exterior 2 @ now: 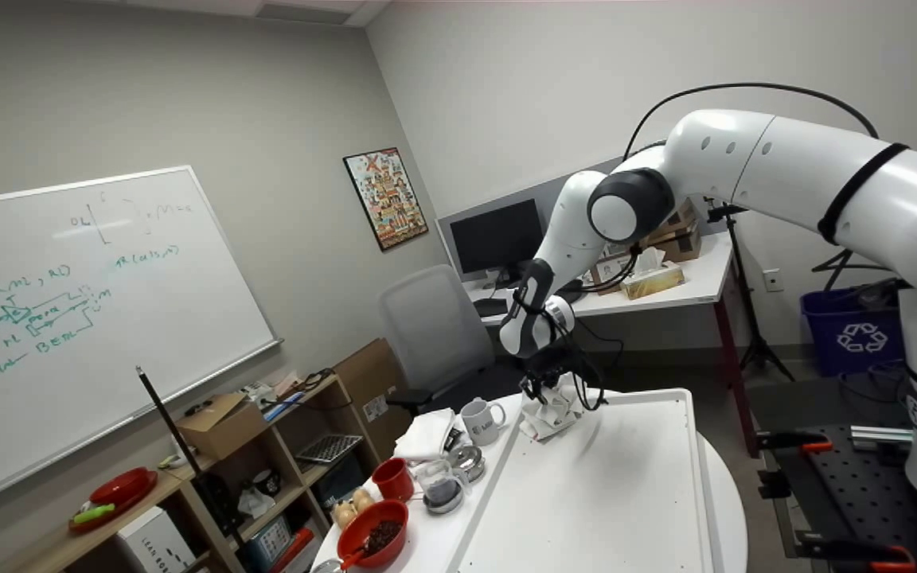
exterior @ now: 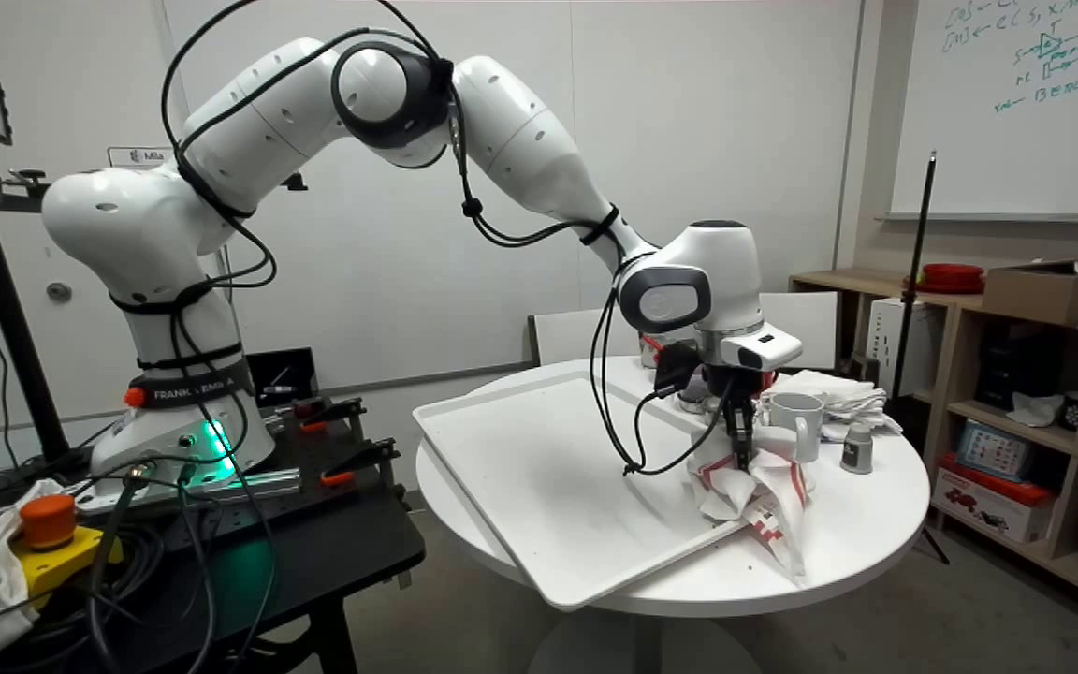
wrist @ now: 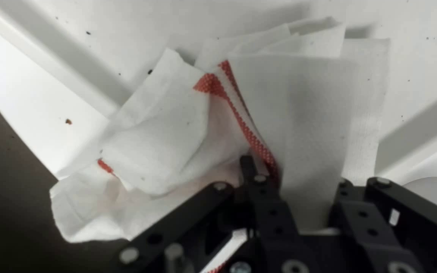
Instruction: Wipe the tray with the towel
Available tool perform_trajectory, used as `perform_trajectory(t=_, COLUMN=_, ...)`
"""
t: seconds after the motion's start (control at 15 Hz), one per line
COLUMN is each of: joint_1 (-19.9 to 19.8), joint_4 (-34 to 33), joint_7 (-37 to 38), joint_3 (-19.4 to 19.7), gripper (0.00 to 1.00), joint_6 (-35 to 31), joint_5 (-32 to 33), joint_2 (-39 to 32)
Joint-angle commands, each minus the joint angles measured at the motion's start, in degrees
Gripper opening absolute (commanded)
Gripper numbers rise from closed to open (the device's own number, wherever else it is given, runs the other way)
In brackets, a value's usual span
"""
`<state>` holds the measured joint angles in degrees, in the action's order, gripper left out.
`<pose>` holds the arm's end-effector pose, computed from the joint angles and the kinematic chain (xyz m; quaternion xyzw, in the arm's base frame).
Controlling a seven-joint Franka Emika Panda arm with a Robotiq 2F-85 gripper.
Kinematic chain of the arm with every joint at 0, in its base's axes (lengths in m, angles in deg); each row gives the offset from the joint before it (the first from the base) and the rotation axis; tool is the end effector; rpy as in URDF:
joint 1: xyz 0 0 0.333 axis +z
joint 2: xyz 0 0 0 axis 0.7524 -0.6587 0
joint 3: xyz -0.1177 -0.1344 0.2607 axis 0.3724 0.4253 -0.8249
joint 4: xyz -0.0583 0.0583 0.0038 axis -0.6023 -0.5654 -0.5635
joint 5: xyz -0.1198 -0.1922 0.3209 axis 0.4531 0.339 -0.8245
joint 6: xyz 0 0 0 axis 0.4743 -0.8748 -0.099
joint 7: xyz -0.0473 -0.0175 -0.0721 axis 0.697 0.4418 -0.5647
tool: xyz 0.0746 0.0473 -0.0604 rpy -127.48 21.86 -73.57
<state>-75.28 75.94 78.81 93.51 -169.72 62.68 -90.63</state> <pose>0.6089 -0.4004 0.1189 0.9070 -0.4117 0.0879 0.0138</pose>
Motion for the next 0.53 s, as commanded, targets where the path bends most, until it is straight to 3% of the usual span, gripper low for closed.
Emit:
perform_trajectory(t=0.0, joint_1=0.02, joint_4=0.43, joint_7=-0.75, joint_3=0.09, gripper=0.07, joint_6=0.56, joint_5=-1.10, joint_2=1.27)
perform_trajectory(t=0.47, joint_1=-4.52, joint_4=19.50, joint_7=-9.94, joint_3=-2.07, gripper=0.07, joint_6=-13.05, joint_5=-2.46, joint_2=16.75)
